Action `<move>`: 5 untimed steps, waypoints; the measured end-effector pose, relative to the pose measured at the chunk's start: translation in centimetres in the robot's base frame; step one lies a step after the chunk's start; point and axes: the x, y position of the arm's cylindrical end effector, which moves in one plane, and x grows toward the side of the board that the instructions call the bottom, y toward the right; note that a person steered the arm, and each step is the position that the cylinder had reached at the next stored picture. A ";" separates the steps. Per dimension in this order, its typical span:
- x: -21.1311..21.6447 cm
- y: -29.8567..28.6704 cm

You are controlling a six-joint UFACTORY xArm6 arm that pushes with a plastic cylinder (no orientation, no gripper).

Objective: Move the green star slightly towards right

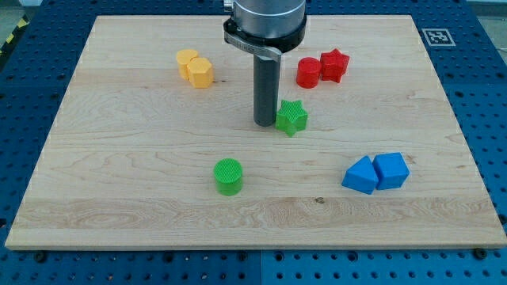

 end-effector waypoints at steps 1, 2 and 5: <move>0.0 3.6; 0.0 5.3; 0.1 9.2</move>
